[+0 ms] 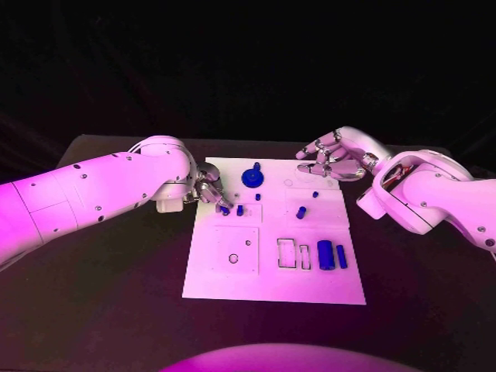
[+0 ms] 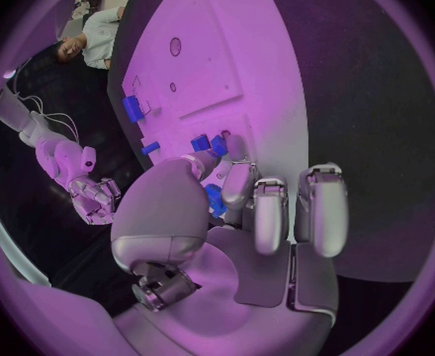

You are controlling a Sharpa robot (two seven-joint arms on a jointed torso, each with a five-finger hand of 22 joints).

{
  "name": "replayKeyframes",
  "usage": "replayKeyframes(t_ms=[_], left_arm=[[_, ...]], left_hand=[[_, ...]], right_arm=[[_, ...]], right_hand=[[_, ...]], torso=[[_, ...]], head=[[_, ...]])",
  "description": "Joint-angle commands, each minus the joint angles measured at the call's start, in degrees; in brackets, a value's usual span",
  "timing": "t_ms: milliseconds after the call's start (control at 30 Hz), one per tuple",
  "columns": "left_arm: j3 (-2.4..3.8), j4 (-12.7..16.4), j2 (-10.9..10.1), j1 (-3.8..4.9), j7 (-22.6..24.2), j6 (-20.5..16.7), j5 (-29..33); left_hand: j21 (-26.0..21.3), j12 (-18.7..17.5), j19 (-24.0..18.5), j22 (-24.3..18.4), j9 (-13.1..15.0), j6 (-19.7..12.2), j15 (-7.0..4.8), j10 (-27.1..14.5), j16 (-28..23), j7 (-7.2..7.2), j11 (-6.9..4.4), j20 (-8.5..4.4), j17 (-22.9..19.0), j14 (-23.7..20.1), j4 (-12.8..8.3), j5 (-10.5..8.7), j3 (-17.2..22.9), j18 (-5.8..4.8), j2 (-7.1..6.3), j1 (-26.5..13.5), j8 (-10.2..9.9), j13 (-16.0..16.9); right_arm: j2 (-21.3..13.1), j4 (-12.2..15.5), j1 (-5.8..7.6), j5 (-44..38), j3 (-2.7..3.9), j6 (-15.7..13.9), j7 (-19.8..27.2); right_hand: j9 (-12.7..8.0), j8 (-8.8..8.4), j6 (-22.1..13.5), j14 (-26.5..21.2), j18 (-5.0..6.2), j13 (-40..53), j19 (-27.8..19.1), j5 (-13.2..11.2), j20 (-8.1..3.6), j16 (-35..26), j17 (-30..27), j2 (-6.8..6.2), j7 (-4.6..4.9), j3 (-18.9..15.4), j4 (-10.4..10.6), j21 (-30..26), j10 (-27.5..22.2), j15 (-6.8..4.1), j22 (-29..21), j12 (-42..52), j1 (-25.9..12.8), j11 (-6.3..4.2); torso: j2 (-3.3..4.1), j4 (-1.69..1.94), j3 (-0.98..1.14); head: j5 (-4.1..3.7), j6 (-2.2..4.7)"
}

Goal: Assemble the parts on the task board

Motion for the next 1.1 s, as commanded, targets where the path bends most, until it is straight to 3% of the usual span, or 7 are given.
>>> replayKeyframes(t_ms=[33,433,500,633,733,1100], left_arm=[[0.0,0.11,0.14,-0.03,-0.37,1.15,-0.13],[0.01,0.0,0.12,-0.03,-1.08,1.89,-0.35],[0.01,0.0,0.12,-0.03,-1.08,1.43,-0.41],[0.02,0.06,0.1,-0.03,-0.82,0.13,-0.48],[0.02,0.12,0.07,-0.03,-0.47,-0.79,-0.5],[0.0,1.06,-0.23,-0.04,0.87,-3.97,-0.58]], left_hand=[[0.37,0.39,4.05,11.58,-0.07,0.34,-0.4,0.39,0.14,0.03,-0.04,-0.54,15.09,6.12,0.07,-0.3,-0.5,-1.13,-0.09,-0.81,-0.08,0.14],[0.25,0.22,4.01,11.53,-0.05,0.51,-0.55,0.46,0.14,-0.25,-0.26,-0.66,15.09,6.12,-1.82,-0.16,-1.31,-1.1,-0.33,0.69,-0.4,0.12],[0.12,0.1,3.95,11.43,-0.05,0.36,-0.64,0.41,0.14,-0.37,-0.37,-0.73,15.09,6.12,-3.06,0.14,-0.83,-1.06,0.01,2.15,-0.56,0.07],[-0.33,-0.69,3.73,11.08,-0.02,-0.61,-0.8,-0.1,0.14,-0.27,-0.42,-0.92,15.09,6.12,-7.2,2.67,1.97,-0.94,0.89,7.1,-1.08,-0.54],[-0.53,-1.27,3.64,10.94,0.06,-1.01,-0.62,-0.41,0.14,0.07,-0.19,-0.85,15.09,6.12,-8.72,2.88,3.43,-0.9,1.12,8.68,-1.27,-1.06],[-0.69,-1.97,3.57,10.85,0.17,-1.36,-0.36,-0.72,0.14,0.4,0.07,-0.66,15.09,6.12,-9.92,2.79,4.47,-0.86,0.71,9.73,-1.46,-1.7]], right_arm=[[0.04,0.06,-0.03,-0.22,0.01,0.14,0.57],[0.02,0.04,-0.03,-0.16,0.01,0.16,0.58],[0.03,0.02,-0.03,-0.16,0.01,0.16,0.59],[0.04,0.0,-0.03,-0.13,0.01,0.14,0.61],[0.06,-0.02,-0.03,-0.11,0.01,0.13,0.64],[0.1,-0.02,-0.03,-0.04,0.01,0.05,0.72]], right_hand=[[0.06,0.18,-0.27,1.98,0.94,-0.08,-0.29,0.37,-0.1,-0.38,-0.07,0.11,-0.12,0.08,0.29,-0.38,-0.24,0.02,-0.06,-0.32,0.03,-0.06],[0.06,0.18,-0.27,1.98,0.94,-0.08,-0.29,0.37,-0.1,-0.38,-0.07,0.11,-0.12,0.08,0.29,-0.38,-0.24,0.02,-0.06,-0.32,0.03,-0.06],[0.06,0.18,-0.27,1.98,0.94,-0.08,-0.3,0.38,-0.1,-0.38,-0.06,0.11,-0.12,0.08,0.29,-0.38,-0.24,0.02,-0.06,-0.32,0.03,-0.06],[0.06,0.19,-0.28,1.98,0.95,-0.09,-0.31,0.51,-0.1,-0.38,-0.05,0.09,-0.11,0.08,0.32,-0.4,-0.24,0.02,-0.09,-0.32,0.01,-0.06],[0.06,0.19,-0.28,1.98,0.95,-0.09,-0.31,0.51,-0.1,-0.38,-0.05,0.09,-0.11,0.08,0.32,-0.4,-0.24,0.02,-0.09,-0.32,0.01,-0.06],[0.06,0.19,-0.28,1.98,0.95,-0.12,-0.3,0.59,-0.1,-0.4,-0.07,0.09,-0.11,0.08,0.36,-0.4,-0.25,0.02,-0.1,-0.34,-0.02,-0.05]], torso=[[0.02,-0.02,0.0],[0.0,-0.03,-0.01],[0.01,-0.02,-0.01],[0.03,-0.02,0.0],[0.01,0.01,0.01],[0.01,0.0,0.04]], head=[[-0.07,-0.16],[-0.09,-0.19],[-0.1,-0.18],[-0.12,-0.2],[-0.09,-0.2],[-0.02,-0.21]])
